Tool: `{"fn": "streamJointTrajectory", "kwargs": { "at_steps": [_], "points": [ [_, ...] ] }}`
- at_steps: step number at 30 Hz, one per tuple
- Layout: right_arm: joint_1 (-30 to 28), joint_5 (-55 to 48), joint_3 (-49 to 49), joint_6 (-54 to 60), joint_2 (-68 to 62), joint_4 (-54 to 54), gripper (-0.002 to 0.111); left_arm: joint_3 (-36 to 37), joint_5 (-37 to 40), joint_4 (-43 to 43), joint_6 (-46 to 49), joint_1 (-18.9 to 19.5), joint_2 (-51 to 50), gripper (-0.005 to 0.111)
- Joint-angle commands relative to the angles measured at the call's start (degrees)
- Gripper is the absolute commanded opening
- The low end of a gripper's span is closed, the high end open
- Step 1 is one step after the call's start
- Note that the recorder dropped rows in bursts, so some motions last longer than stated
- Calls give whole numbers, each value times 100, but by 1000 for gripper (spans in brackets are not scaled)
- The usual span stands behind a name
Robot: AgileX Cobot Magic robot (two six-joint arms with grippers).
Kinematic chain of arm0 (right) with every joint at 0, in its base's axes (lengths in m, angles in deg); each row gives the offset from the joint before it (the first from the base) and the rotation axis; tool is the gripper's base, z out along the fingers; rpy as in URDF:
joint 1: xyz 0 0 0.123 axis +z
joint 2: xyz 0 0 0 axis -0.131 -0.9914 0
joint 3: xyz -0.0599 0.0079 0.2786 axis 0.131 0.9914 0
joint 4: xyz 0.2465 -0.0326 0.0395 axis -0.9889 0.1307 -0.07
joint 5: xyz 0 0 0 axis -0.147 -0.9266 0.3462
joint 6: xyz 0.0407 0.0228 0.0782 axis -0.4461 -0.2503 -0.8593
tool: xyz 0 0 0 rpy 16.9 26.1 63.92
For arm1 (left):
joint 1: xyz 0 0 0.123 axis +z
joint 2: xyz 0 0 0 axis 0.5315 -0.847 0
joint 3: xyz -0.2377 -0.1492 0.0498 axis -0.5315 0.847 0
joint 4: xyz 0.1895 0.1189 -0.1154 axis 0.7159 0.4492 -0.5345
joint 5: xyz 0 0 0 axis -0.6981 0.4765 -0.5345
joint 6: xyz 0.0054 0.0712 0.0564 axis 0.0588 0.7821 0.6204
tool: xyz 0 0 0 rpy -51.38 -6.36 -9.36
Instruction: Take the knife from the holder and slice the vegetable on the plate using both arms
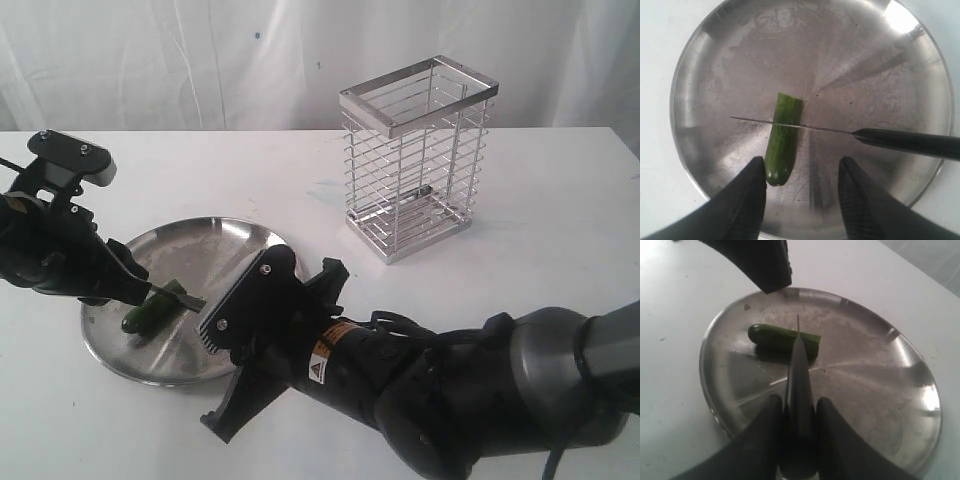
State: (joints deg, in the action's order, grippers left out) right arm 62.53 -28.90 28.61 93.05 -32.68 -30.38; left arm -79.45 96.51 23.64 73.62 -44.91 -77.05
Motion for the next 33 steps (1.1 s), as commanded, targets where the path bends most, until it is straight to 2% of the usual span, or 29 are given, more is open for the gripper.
{"fn": "streamJointTrajectory", "kwargs": {
  "at_steps": [1, 7, 13, 21, 26, 33],
  "points": [
    [-18, -260, -28, 254, -2, -213, 0, 28, 55, -42, -72, 14, 67, 50],
    [-18, -477, -28, 254, -2, -213, 0, 28, 55, -42, -82, 14, 67, 50],
    [-18, 145, -28, 168, -2, -202, 0, 28, 92, -42, -86, 14, 67, 50],
    [-18, -636, -28, 66, -24, -201, 0, 39, 113, -42, -185, 14, 67, 49],
    [-18, -725, -28, 66, -24, -201, 0, 38, 150, -42, -190, 14, 67, 49],
    [-18, -165, -28, 56, -24, -835, 0, 38, 150, -42, -190, 14, 67, 49]
  ]
}}
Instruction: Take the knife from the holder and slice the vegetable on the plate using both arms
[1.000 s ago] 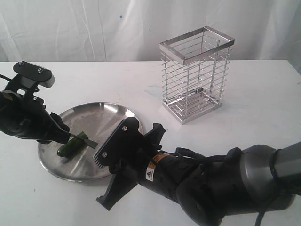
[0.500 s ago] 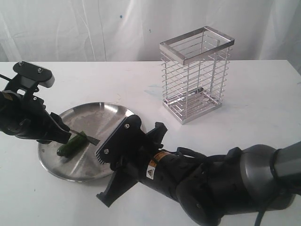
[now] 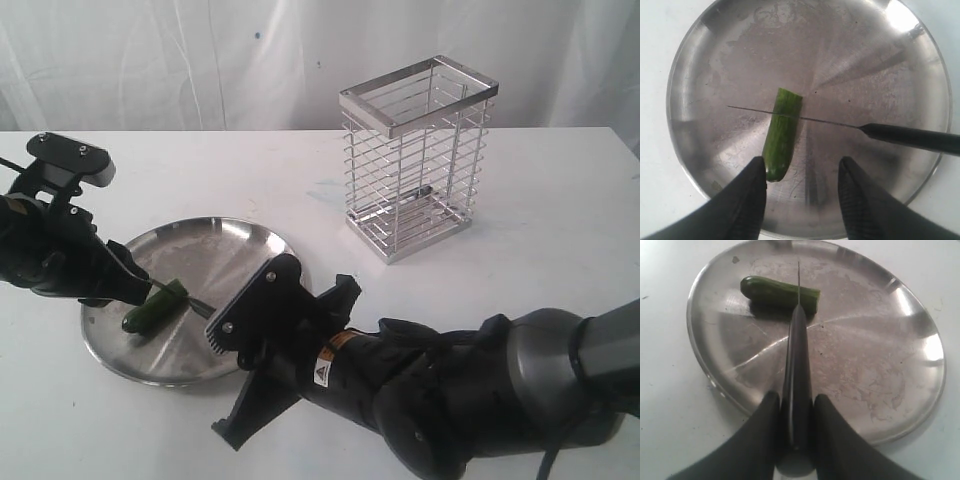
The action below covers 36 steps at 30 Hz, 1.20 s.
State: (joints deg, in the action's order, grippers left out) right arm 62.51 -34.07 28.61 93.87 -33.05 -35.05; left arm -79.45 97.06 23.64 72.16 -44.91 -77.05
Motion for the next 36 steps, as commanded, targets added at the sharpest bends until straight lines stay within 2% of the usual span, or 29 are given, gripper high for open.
{"fn": "streamJointTrajectory", "kwargs": {
  "at_steps": [1, 15, 26, 36],
  "points": [
    [-16, 376, -28, -25, 13, -370, 0, 38, 95, -42, -44, 14, 67, 49],
    [-5, 536, -28, -196, 13, -326, 0, 38, 74, -42, -44, 14, 67, 49],
    [234, 732, -28, -150, 93, -338, 0, 38, 75, -42, -54, 14, 67, 49],
    [234, 624, -28, 185, 81, -811, 0, 38, 100, -42, -53, 14, 67, 49]
  ]
}}
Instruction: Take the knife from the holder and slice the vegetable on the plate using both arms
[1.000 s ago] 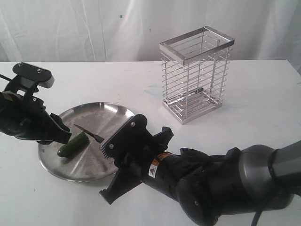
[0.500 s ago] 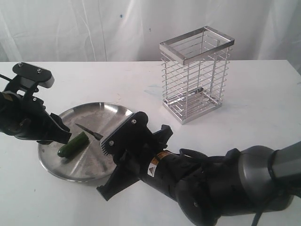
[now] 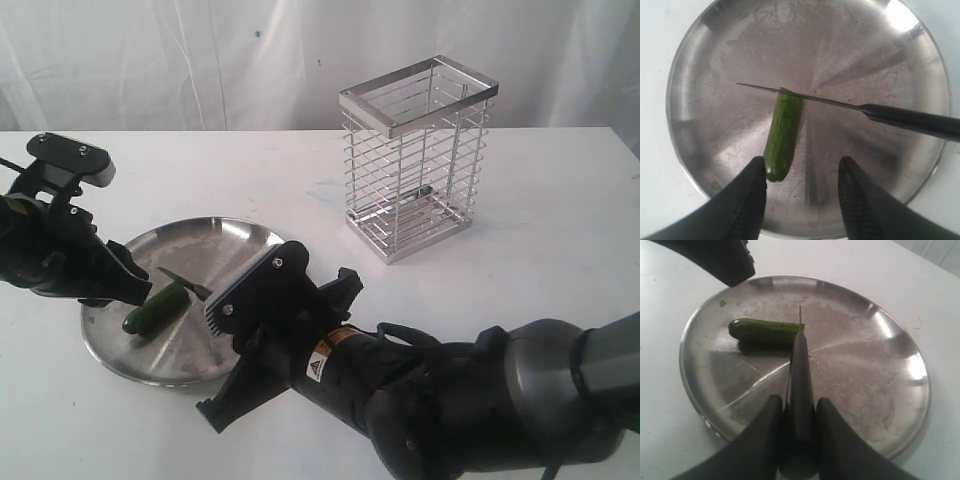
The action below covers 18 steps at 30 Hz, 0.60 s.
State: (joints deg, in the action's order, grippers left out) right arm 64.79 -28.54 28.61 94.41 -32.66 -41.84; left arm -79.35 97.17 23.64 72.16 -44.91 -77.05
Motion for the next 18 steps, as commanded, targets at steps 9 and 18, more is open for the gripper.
{"fn": "streamJointTrajectory", "kwargs": {
  "at_steps": [9, 18],
  "points": [
    [6, 29, -28, 120, 43, -92, 0, 29, 88, -42, -53, 14, 67, 49],
    [6, 78, -28, 120, 127, -92, 0, 29, 88, -42, -53, 14, 67, 49]
  ]
}}
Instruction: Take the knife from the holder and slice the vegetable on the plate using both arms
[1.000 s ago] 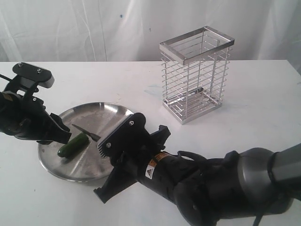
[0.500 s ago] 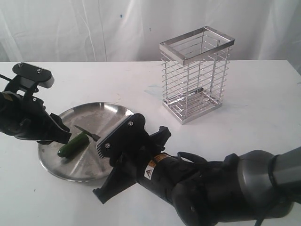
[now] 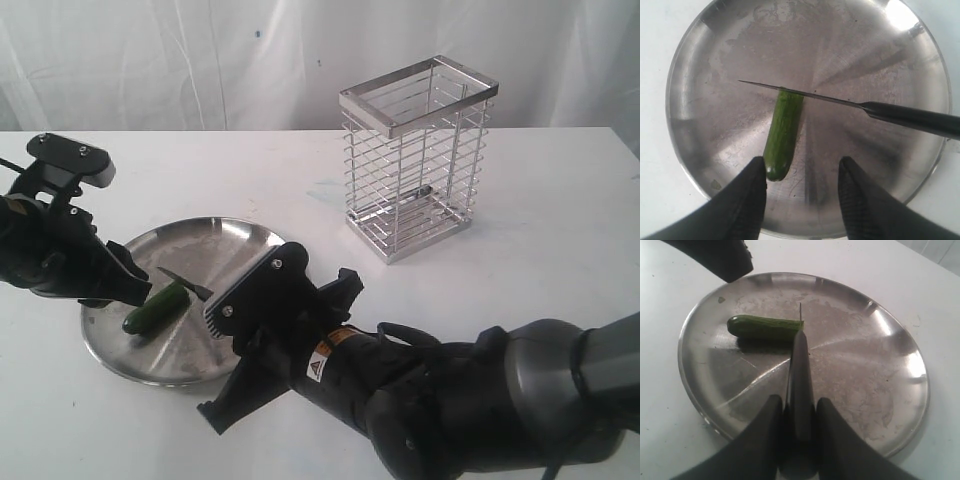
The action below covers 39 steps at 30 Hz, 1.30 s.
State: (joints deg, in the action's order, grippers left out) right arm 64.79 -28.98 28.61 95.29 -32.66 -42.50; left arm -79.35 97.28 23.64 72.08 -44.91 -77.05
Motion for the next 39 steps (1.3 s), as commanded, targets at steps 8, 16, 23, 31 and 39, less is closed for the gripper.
{"fn": "streamJointTrajectory", "kwargs": {
  "at_steps": [8, 16, 23, 31, 39],
  "points": [
    [94, 61, -17, 33, 211, -21, 0, 29, 78, -42, -45, 14, 67, 49],
    [93, -101, -17, 211, 190, -177, 0, 29, 90, -42, -57, 14, 67, 49],
    [93, -124, -17, 344, 179, -370, 0, 29, 90, -42, -57, 14, 67, 49],
    [93, -335, -17, 334, -29, -370, 0, 29, 90, -42, -57, 14, 67, 49],
    [93, -375, -17, 334, -79, -370, 0, 29, -391, -42, -324, 14, 67, 49]
  ]
}}
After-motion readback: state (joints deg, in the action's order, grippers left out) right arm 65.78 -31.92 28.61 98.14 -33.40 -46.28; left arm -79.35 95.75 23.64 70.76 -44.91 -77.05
